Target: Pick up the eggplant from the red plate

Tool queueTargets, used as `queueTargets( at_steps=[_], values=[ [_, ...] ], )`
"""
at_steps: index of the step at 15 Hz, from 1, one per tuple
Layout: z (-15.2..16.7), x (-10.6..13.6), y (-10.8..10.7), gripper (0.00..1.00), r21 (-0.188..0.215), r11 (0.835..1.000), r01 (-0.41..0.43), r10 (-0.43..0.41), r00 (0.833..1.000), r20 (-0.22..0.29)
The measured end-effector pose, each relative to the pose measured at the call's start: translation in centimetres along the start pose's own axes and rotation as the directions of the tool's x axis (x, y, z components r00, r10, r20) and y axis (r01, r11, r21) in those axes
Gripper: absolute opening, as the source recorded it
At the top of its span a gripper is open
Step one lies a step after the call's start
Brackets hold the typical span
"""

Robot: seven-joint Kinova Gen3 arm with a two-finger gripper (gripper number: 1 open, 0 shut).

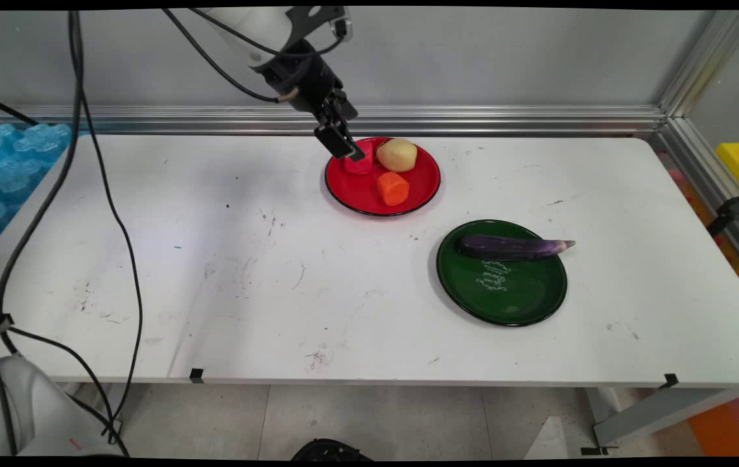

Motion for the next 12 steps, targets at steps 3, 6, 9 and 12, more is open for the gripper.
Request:
queueTargets(
  at_steps=[3,6,9,12],
  values=[
    [-0.9,1.1,0.9,1.0,-0.03,0.998,-0.06,0.059,0.997,-0.039],
    [-0.7,2.8,1.9,1.0,-0.048,0.994,-0.096,0.092,0.993,-0.072],
    [0.5,5.1,3.3,1.0,-0.063,0.99,-0.126,0.12,0.988,-0.102],
    [2.5,7.1,4.6,1.0,-0.071,0.986,-0.151,0.142,0.983,-0.117]
  ],
)
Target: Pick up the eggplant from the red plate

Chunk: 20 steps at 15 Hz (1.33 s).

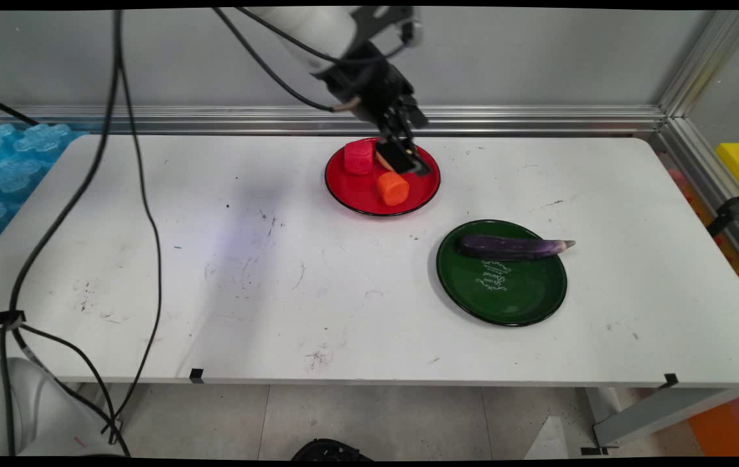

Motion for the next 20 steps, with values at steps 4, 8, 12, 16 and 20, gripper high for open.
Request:
queueTargets(
  at_steps=[4,8,12,16,20],
  values=[
    [3.9,2.1,1.0,1.0,-0.011,1.0,-0.017,0.017,1.0,-0.006],
    [8.0,3.6,1.8,1.0,-0.025,0.999,-0.031,0.031,1.0,0.0],
    [12.8,4.4,2.5,1.0,-0.045,0.997,-0.054,0.055,0.998,0.025],
    [16.9,4.5,2.7,1.0,-0.061,0.996,-0.065,0.069,0.996,0.058],
    [20.3,4.3,2.9,1.0,-0.08,0.994,-0.075,0.082,0.993,0.087]
  ],
)
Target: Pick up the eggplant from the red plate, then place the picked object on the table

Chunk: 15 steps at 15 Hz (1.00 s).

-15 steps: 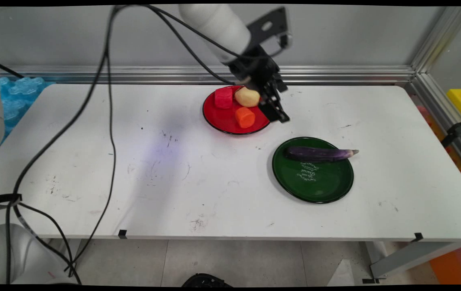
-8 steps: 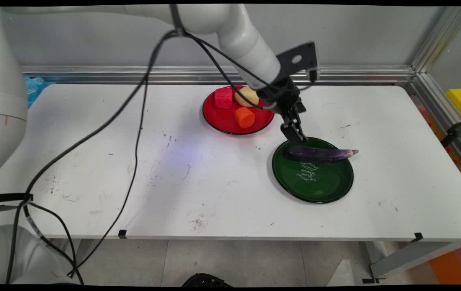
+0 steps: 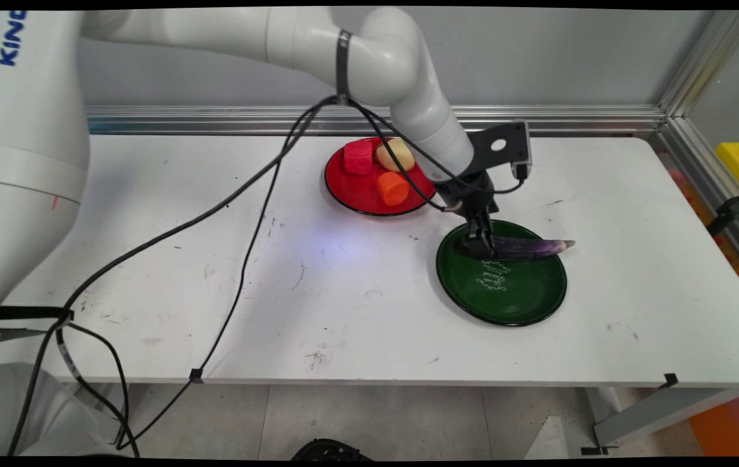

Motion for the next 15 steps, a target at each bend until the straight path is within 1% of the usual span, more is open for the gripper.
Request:
queueTargets(
  at_steps=[6,7,11,15],
  values=[
    [3.2,-0.1,-0.1,1.0,-0.017,1.0,-0.009,0.009,0.999,0.031],
    [3.6,-0.1,-0.2,0.0,-0.019,1.0,-0.011,0.011,0.999,0.034],
    [4.3,-0.2,-0.2,0.0,-0.026,0.999,-0.021,0.022,0.999,0.036],
    [3.6,0.0,-0.2,0.0,-0.021,0.999,-0.03,0.03,0.999,0.026]
  ],
)
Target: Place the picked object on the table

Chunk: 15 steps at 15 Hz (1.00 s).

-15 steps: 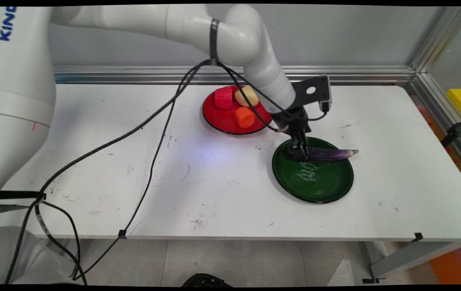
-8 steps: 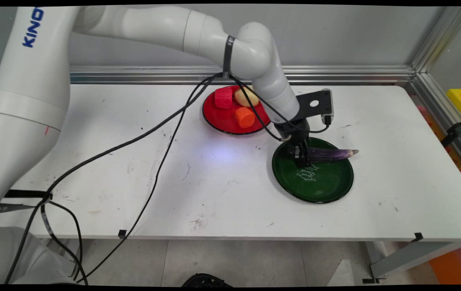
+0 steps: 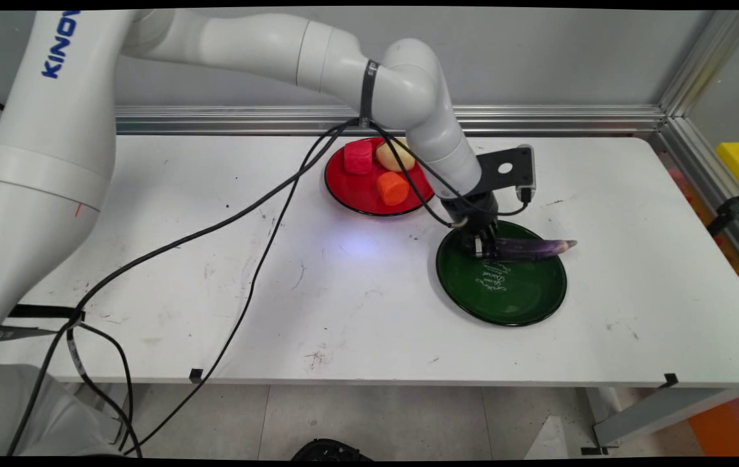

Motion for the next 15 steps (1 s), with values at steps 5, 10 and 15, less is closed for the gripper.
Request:
queueTargets(
  at_steps=[5,10,15],
  values=[
    [-3.5,0.3,0.1,0.0,0.019,1.0,0.017,-0.016,0.999,-0.033],
    [-8.5,-0.3,0.6,0.0,0.041,0.998,0.037,-0.035,0.998,-0.053],
    [-14.4,-2.8,2.3,0.0,0.038,0.998,0.041,-0.039,0.998,-0.057]
  ],
)
